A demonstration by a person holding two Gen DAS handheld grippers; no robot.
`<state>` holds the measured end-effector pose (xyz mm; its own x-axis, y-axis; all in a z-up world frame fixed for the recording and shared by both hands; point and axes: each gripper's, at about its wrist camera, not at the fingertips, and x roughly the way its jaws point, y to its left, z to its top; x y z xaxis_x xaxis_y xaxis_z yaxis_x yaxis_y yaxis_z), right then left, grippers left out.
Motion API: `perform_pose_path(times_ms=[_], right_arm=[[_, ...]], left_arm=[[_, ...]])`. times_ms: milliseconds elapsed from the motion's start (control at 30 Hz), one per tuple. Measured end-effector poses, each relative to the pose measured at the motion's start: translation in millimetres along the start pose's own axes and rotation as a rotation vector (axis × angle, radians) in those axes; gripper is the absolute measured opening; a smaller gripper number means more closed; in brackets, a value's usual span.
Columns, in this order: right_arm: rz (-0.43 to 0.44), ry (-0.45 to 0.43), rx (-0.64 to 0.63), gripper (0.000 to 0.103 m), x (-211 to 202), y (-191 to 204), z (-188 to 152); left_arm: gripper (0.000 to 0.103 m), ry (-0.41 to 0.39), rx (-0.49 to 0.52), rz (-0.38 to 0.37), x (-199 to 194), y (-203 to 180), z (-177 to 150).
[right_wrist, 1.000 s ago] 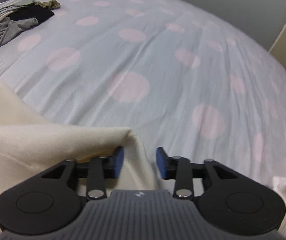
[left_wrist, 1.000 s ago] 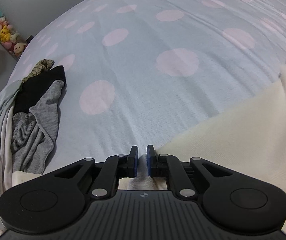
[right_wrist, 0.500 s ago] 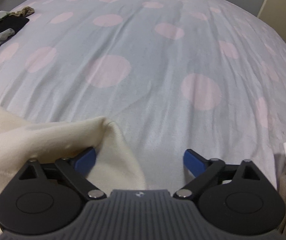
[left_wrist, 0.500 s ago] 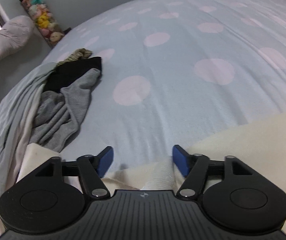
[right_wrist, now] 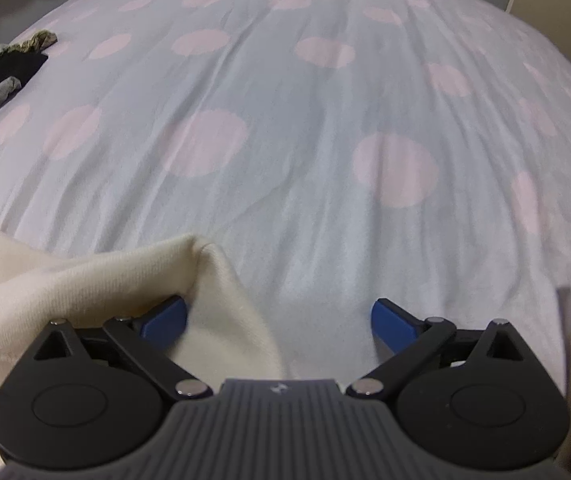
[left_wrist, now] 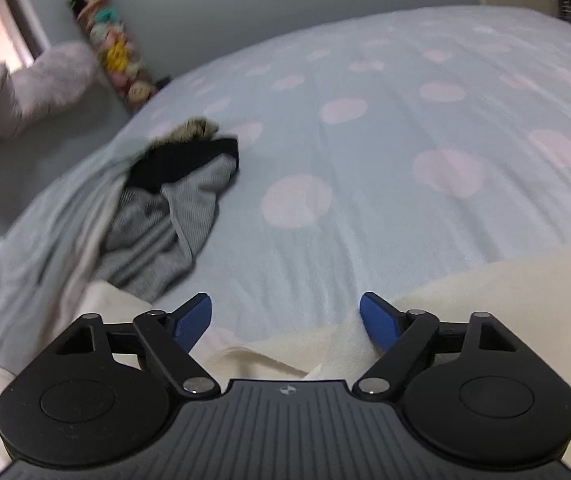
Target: Fold clothes
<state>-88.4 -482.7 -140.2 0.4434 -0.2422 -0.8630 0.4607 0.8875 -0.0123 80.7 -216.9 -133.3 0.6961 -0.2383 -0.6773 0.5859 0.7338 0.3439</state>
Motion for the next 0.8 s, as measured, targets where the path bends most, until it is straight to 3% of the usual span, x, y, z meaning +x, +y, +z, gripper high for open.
perform_pose_path(times_ms=[200,367,567,633,800], right_arm=[[0.017,-0.115,-0.062,0.1,-60,-1,-3],[0.027,-0.163,-0.17,0.1,-99,13,-20],[0.001,-0.212,-0.18,0.1,-120,25,-52],[-0.035,-0.242,-0.204,0.1,-117,30,-57],[-0.088,-0.284,-0.256,0.098,-115,39,-62]], left_arm=[[0.08,-0.148,0.15,-0.049,-61,11,-9],[0.075,-0.184,0.28,-0.157,-102,1,-30],[0.073,-0.204,0.398,-0.292,-131,-35,-61],[0.069,-0.204,0.446,-0.306,-129,-51,-70],[0.041,-0.158,0.446,-0.322,-108,-74,-75]])
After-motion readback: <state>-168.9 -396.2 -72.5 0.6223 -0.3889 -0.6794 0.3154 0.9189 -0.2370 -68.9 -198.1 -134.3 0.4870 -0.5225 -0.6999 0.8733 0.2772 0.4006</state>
